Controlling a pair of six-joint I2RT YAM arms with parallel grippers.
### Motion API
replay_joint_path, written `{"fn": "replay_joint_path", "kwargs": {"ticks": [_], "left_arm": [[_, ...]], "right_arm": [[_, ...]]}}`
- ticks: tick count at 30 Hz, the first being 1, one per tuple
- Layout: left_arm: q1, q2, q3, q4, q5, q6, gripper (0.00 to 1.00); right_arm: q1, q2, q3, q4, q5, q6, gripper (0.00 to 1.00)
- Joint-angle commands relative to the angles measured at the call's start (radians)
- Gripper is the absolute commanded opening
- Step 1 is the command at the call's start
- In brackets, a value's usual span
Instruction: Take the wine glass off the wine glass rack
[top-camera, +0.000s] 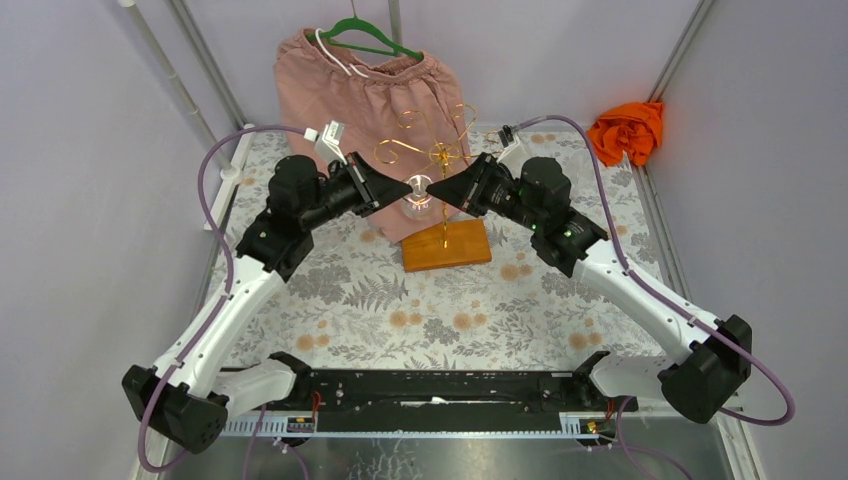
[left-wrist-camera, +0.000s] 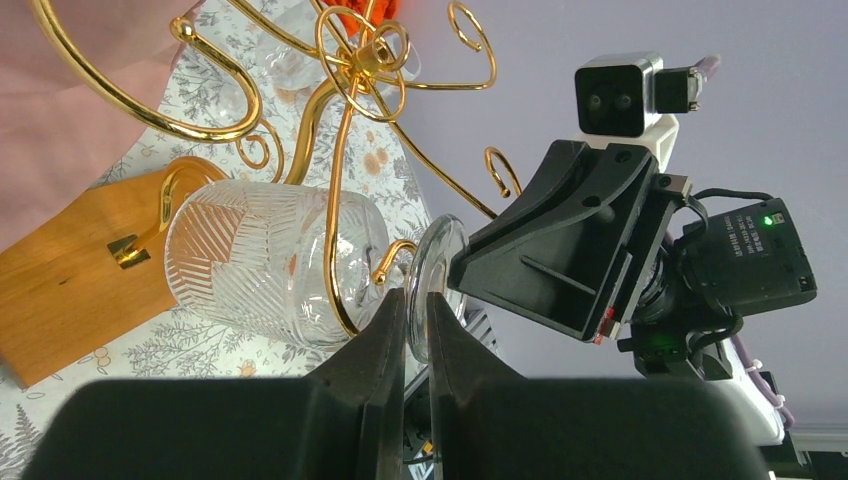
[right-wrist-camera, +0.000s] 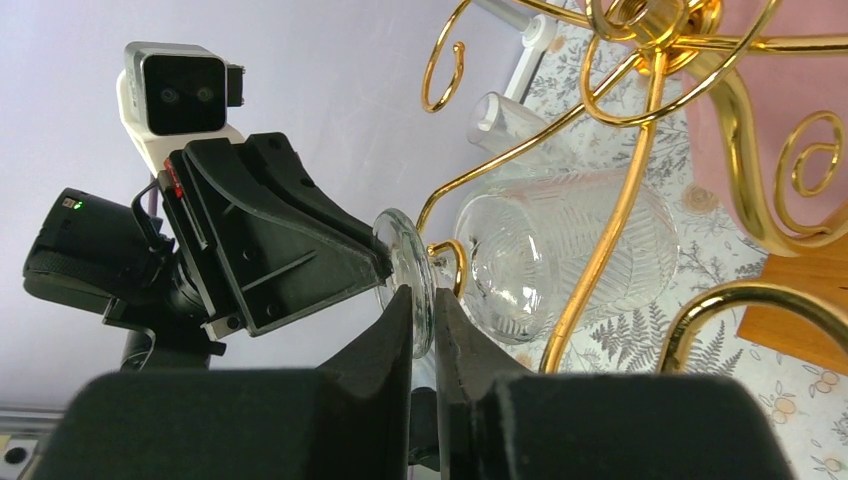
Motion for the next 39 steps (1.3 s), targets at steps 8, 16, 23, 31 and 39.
{"fn": "replay_joint_path", "kwargs": {"ticks": [8,16,23,31,39], "left_arm": [[-0.045,0.009,0.0,0.21,0.084,-0.029,0.0],[-0.046,0.01,0.001,0.192,0.093,-0.027,0.0],[-0.046,0.013,0.043,0.093,0.09,0.017,0.26],[-0.046,0.001,0.047,0.068,0.08,0.041,0.43],[-0.046,-0.007,0.124,-0.074,0.009,0.121,0.47]], "right_arm": [[0.047,0.058,-0.022,0.044,-0.226,0.066,0.04],[0.047,0.047,-0.022,0.02,-0.193,0.095,0.0],[0.047,-0.012,-0.029,-0.014,-0.129,0.098,0.0],[0.047,-0.018,-0.053,0.013,-0.116,0.11,0.0],[0.047,-0.03,-0.052,0.032,-0.069,0.129,0.0]]}}
